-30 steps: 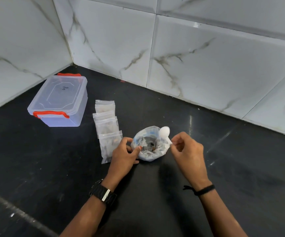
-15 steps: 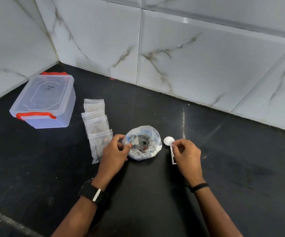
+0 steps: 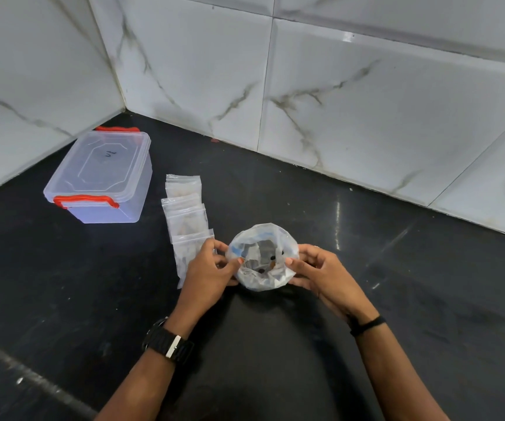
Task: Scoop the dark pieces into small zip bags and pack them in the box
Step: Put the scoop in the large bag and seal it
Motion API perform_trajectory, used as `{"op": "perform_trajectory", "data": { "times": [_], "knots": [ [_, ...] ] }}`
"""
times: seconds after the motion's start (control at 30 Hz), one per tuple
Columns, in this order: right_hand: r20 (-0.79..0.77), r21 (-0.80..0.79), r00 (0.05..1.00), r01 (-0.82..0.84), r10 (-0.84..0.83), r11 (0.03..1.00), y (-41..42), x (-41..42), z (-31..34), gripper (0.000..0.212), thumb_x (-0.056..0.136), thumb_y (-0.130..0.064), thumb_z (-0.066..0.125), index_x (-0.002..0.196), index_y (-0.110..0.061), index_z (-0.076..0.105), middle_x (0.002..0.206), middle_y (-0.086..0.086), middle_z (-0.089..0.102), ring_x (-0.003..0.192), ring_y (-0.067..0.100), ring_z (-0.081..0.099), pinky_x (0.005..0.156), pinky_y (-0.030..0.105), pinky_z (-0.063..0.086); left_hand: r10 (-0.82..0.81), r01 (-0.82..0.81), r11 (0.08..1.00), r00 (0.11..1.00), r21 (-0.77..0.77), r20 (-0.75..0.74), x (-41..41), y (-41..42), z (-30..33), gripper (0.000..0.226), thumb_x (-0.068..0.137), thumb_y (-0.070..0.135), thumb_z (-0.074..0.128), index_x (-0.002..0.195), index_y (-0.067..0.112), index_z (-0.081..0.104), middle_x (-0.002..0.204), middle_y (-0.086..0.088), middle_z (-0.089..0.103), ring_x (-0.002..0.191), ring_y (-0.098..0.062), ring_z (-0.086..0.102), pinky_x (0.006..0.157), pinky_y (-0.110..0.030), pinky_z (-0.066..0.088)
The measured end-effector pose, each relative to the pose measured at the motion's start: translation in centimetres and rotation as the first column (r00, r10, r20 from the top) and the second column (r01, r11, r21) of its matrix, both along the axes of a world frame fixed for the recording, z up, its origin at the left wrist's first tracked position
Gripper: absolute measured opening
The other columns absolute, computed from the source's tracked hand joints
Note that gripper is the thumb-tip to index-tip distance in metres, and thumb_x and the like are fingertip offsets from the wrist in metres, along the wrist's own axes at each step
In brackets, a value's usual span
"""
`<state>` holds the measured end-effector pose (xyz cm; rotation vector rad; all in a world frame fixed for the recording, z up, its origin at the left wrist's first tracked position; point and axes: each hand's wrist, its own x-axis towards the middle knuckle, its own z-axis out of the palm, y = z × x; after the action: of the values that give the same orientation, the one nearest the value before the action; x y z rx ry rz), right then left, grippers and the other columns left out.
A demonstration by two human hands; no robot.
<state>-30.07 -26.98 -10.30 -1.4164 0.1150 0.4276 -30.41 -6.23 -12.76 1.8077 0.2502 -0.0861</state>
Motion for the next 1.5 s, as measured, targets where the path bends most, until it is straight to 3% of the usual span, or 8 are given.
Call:
{"op": "perform_trajectory", "data": {
  "times": [0.27,0.4,0.53,0.73,0.8,1.0,1.17,1.5],
  "knots": [
    [-0.036,-0.067,0.975,0.218,-0.221,0.974,0.1,0.5,-1.3,0.01,0.079,0.009,0.065,0.084,0.001,0.062,0.083,0.014,0.061,0.073,0.025,0.066,0.065,0.035,0.06,-0.003,-0.011,0.98,0.997,0.198,0.072,0.4,-0.5,0.0,0.024,0.081,0.011,0.072,0.078,0.015,0.048,0.078,-0.004,0.061,0.062,-0.017,0.059,0.061,-0.036,0.055],
    [0.25,-0.412,0.899,0.434,-0.359,0.801,1.1,0.2,-2.0,0.012,0.078,0.004,0.061,0.078,-0.007,0.056,0.063,0.005,0.054,0.048,0.017,0.057,0.046,0.03,0.051,0.023,-0.088,0.953,0.975,0.29,0.221,0.4,-1.5,0.3,0.033,0.075,-0.004,0.062,0.065,0.02,0.041,0.067,0.004,0.046,0.062,-0.009,0.041,0.055,-0.017,0.036],
    [0.491,-0.561,0.832,0.53,-0.26,0.635,2.3,-0.3,-1.9,0.017,0.077,0.003,0.054,0.076,-0.014,0.053,0.063,-0.007,0.05,0.056,0.013,0.05,0.05,0.026,0.047,0.056,-0.165,0.919,0.954,0.358,0.295,0.1,-1.9,0.2,0.039,0.076,-0.006,0.059,0.066,0.024,0.037,0.071,0.005,0.046,0.068,-0.01,0.045,0.058,-0.018,0.039],
    [0.226,-0.439,0.968,0.204,-0.113,0.875,1.0,-0.7,-1.3,0.009,0.087,-0.006,0.059,0.081,-0.013,0.061,0.088,0.005,0.058,0.071,0.009,0.06,0.063,0.018,0.051,0.08,-0.133,0.961,0.972,0.241,0.219,0.1,-0.5,0.5,0.022,0.084,0.006,0.066,0.09,0.019,0.049,0.084,0.009,0.055,0.083,-0.012,0.059,0.07,-0.024,0.054],
    [0.103,-0.166,0.992,0.087,-0.07,0.982,0.5,-1.0,-0.7,0.01,0.091,-0.006,0.057,0.094,-0.006,0.066,0.096,0.004,0.063,0.087,0.014,0.065,0.082,0.026,0.055,0.048,-0.073,0.981,0.989,0.181,0.14,-0.1,-0.2,1.0,0.017,0.086,0.012,0.067,0.089,0.02,0.052,0.086,0.006,0.058,0.084,-0.014,0.063,0.068,-0.028,0.059],
    [-0.131,0.347,0.991,0.08,-0.037,0.935,-0.9,-1.6,0.6,0.029,0.097,-0.007,0.04,0.121,0.004,0.053,0.12,0.019,0.064,0.111,0.031,0.062,0.097,0.04,0.049,-0.031,0.025,0.988,0.999,-0.152,-0.037,-0.6,0.6,2.5,0.02,0.09,0.013,0.063,0.108,0.02,0.059,0.108,-0.003,0.063,0.094,-0.017,0.068,0.07,-0.025,0.058],
    [-0.015,0.201,0.992,0.129,-0.129,0.971,-1.3,-2.0,0.8,0.021,0.092,0.002,0.05,0.107,0.014,0.059,0.12,0.023,0.058,0.101,0.028,0.065,0.077,0.031,0.057,-0.133,0.115,0.951,0.99,-0.285,-0.044,-1.5,1.6,3.8,0.028,0.088,0.006,0.064,0.115,0.013,0.063,0.107,-0.007,0.069,0.097,-0.018,0.069,0.073,-0.024,0.058],
    [0.132,-0.152,0.935,0.348,-0.33,0.925,-0.6,-2.3,0.7,0.009,0.082,0.003,0.066,0.078,0.004,0.059,0.086,0.022,0.065,0.072,0.026,0.064,0.05,0.024,0.054,-0.117,0.117,0.993,0.993,-0.021,0.006,-2.8,0.7,3.6,0.027,0.078,0.002,0.074,0.1,0.017,0.067,0.086,-0.009,0.067,0.081,-0.017,0.067,0.077,-0.025,0.057]
  ]
}}
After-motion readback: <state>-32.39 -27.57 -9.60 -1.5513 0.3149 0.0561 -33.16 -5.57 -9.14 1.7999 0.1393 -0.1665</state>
